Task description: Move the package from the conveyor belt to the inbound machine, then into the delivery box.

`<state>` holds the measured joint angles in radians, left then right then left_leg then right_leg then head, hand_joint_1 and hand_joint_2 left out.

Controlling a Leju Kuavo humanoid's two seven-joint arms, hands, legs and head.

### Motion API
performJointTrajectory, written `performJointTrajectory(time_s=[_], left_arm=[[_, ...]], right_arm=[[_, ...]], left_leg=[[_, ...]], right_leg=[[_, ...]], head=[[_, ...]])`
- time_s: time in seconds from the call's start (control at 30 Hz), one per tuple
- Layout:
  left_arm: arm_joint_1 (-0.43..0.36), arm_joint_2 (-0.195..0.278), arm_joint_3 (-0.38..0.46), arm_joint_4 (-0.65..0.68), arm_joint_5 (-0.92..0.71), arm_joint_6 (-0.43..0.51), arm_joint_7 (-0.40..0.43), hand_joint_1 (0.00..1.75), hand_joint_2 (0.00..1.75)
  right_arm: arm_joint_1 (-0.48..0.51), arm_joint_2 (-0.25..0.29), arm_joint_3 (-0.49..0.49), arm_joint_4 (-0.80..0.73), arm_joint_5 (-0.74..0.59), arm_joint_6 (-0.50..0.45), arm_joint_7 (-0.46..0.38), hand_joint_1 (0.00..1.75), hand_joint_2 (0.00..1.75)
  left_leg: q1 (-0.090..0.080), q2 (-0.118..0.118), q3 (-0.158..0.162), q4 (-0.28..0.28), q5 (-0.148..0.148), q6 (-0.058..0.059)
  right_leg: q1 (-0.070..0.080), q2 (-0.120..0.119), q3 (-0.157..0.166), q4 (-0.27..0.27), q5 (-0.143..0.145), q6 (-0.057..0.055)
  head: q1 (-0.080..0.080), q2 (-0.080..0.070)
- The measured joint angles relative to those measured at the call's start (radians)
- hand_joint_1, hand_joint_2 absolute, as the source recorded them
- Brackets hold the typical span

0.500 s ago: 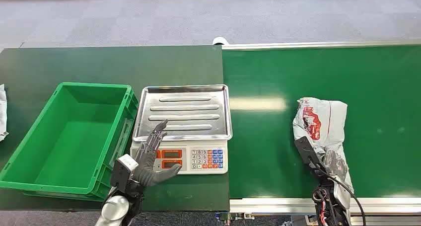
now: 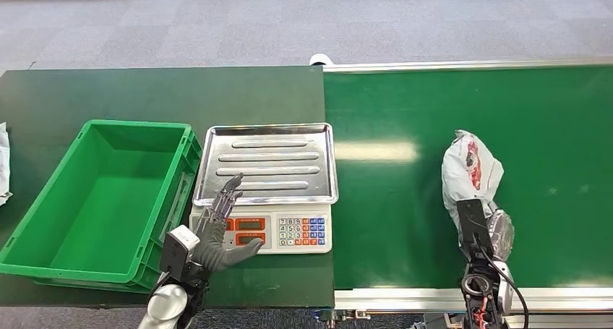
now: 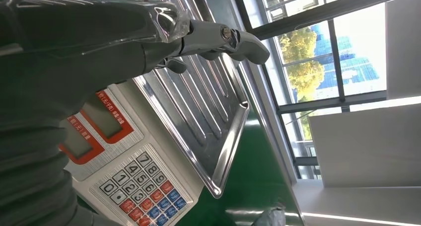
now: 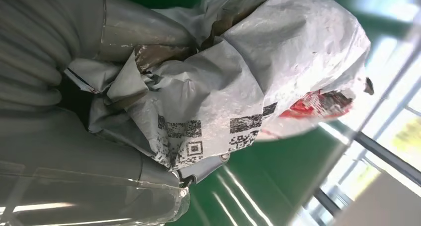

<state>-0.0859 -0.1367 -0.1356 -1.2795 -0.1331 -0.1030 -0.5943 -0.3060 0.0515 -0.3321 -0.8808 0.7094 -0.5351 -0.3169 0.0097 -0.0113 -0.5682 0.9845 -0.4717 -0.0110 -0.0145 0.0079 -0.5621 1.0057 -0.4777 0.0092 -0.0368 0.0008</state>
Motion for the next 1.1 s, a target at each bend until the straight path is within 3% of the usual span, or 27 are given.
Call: performJointTrajectory(time_s=[0.3,0.4,0.67,0.83,1.0,1.1], left_arm=[[-0.007,0.0,-0.004,0.013,0.002,0.005,-0.01,0.0,1.75],[-0.008,0.0,-0.004,0.015,0.004,0.007,-0.014,0.0,1.75],[-0.009,0.0,-0.005,0.015,0.005,0.008,-0.016,0.0,1.75],[-0.009,0.0,-0.006,0.015,0.006,0.014,-0.018,0.0,1.75],[-0.014,0.0,-0.007,0.015,0.007,0.019,-0.019,0.0,1.75],[-0.016,0.0,-0.007,0.015,0.007,0.019,-0.019,0.0,1.75]], right_arm=[[0.058,0.028,-0.008,-0.189,-0.206,0.008,-0.14,1.75,1.75],[0.081,0.039,0.009,-0.264,-0.224,0.003,-0.19,1.75,1.75],[0.113,0.058,0.045,-0.382,-0.223,-0.005,-0.228,1.75,1.75],[0.141,0.065,0.148,-0.463,-0.095,-0.023,-0.26,1.75,1.75],[0.149,0.067,0.329,-0.497,0.176,-0.099,-0.183,1.75,1.75],[0.143,0.067,0.437,-0.475,0.274,-0.115,-0.14,1.75,1.75]], left_leg=[[0.0,0.0,0.0,0.0,0.0,0.0],[0.0,0.0,0.0,0.0,0.0,0.0],[0.0,0.0,0.0,0.0,0.0,0.0],[0.0,0.0,0.0,0.0,0.0,0.0],[0.001,0.0,0.0,0.0,0.0,0.0],[0.001,0.0,0.0,0.0,0.0,0.0]], right_leg=[[0.0,0.0,0.0,0.0,0.0,0.0],[0.0,0.0,0.0,0.0,0.0,0.0],[0.0,0.0,0.0,0.0,0.0,0.0],[0.0,0.0,0.0,0.0,0.0,0.0],[0.001,0.0,0.0,0.0,0.0,0.0],[0.001,0.0,0.0,0.0,0.0,0.0]], head=[[0.0,0.0],[0.0,0.0],[0.0,0.0],[0.0,0.0],[0.0,0.0],[0.0,0.0]])
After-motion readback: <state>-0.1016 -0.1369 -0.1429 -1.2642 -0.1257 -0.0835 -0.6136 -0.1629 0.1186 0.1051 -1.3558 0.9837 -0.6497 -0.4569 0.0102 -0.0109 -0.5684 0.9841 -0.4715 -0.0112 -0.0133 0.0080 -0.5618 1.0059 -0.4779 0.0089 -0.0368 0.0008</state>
